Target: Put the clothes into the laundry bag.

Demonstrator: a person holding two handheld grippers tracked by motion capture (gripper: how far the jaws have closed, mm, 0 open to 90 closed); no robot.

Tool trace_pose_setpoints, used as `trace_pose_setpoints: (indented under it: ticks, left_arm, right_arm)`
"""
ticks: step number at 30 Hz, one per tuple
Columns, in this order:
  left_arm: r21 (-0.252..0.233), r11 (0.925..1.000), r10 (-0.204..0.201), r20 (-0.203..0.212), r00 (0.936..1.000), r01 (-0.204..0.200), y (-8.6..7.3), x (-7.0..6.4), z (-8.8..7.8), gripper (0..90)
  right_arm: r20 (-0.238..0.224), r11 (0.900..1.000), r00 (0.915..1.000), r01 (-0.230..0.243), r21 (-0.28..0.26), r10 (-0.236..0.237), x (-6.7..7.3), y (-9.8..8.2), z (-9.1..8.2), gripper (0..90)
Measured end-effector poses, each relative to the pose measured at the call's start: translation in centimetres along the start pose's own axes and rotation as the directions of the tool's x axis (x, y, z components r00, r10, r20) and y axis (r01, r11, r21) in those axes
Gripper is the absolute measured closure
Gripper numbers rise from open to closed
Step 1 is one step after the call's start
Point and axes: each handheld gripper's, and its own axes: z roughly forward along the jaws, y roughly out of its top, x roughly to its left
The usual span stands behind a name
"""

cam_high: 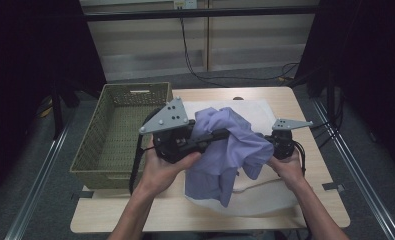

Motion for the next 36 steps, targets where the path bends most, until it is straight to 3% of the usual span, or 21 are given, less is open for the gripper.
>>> trace_pose_setpoints:
  ticks: [17,20,25,27,36]
  left_arm:
    - [0.066,0.9975,-0.028,0.056,0.9980,0.025,-2.8,-0.1,3.1,83.1]
    - [0.072,0.9964,-0.049,0.063,0.9968,0.044,-3.7,0.3,3.8,83.2]
    - [0.093,0.9942,-0.060,0.055,0.9967,0.055,-4.8,0.6,4.5,83.1]
    - [0.101,0.9918,-0.084,0.055,0.9949,0.079,-5.7,0.9,5.0,83.1]
    - [0.163,0.9817,-0.109,0.055,0.9925,0.099,-8.1,1.4,6.8,83.1]
  right_arm:
    - [-0.005,1.000,1.0000,-0.005,0.001,0.005,0.0,0.0,0.0,87.7]
    - [-0.002,1.000,1.0000,-0.009,0.002,0.009,0.0,0.0,0.0,87.7]
    - [-0.008,1.000,0.9999,-0.009,0.006,0.009,-0.1,-0.1,0.1,87.7]
    - [-0.009,1.000,0.9999,-0.012,0.007,0.012,-0.1,-0.1,0.1,87.7]
    - [-0.012,1.000,0.9999,-0.008,0.011,0.008,0.0,-0.1,0.1,87.7]
